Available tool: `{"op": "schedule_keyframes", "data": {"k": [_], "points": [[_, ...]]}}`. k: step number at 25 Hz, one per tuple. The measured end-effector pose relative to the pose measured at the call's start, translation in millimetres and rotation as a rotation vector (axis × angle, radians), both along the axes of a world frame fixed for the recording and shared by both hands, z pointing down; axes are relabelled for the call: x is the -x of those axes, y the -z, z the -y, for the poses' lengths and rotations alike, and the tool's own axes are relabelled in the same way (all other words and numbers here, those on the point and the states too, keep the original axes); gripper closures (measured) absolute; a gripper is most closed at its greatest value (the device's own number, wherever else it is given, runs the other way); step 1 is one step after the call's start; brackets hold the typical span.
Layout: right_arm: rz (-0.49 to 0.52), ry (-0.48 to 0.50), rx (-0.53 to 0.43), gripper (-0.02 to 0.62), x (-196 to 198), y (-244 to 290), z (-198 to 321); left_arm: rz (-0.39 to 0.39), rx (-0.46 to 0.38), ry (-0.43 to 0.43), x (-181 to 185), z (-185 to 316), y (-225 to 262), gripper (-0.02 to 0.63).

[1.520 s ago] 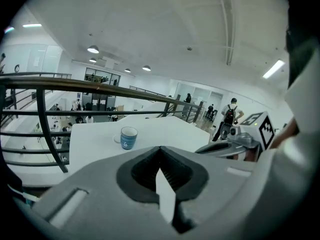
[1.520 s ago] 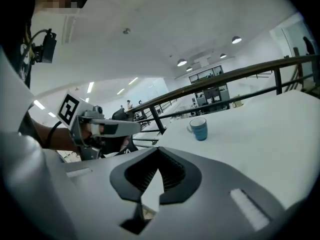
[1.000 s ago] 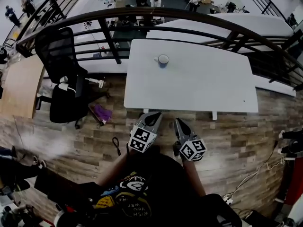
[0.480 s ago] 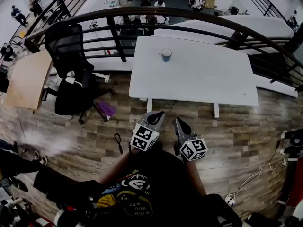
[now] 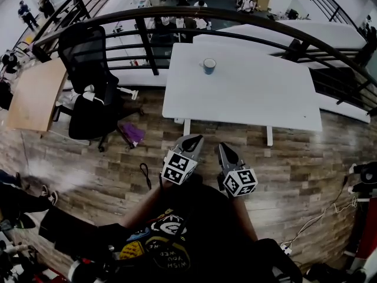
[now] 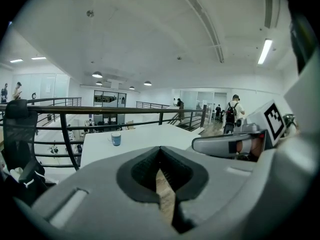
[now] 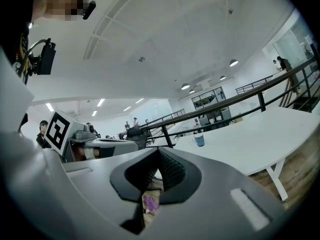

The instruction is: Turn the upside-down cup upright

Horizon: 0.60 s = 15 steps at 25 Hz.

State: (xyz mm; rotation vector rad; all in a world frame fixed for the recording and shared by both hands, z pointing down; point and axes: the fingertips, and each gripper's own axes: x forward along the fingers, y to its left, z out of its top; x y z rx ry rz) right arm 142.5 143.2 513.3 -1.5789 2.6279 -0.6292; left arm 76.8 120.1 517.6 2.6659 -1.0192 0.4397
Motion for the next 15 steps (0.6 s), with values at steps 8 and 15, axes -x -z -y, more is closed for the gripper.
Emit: {"op": "schedule_keyframes", "data": {"k": [8, 15], "points": [[-0.006, 0.015, 0.01, 0.594, 0, -2, 6, 0.006, 0.004, 0.008, 5, 2, -3, 0.601], [-0.004, 0.006, 0.0, 0.594, -4, 5, 4, -0.004, -0.013, -0.008, -4, 0, 4, 0.601]]}}
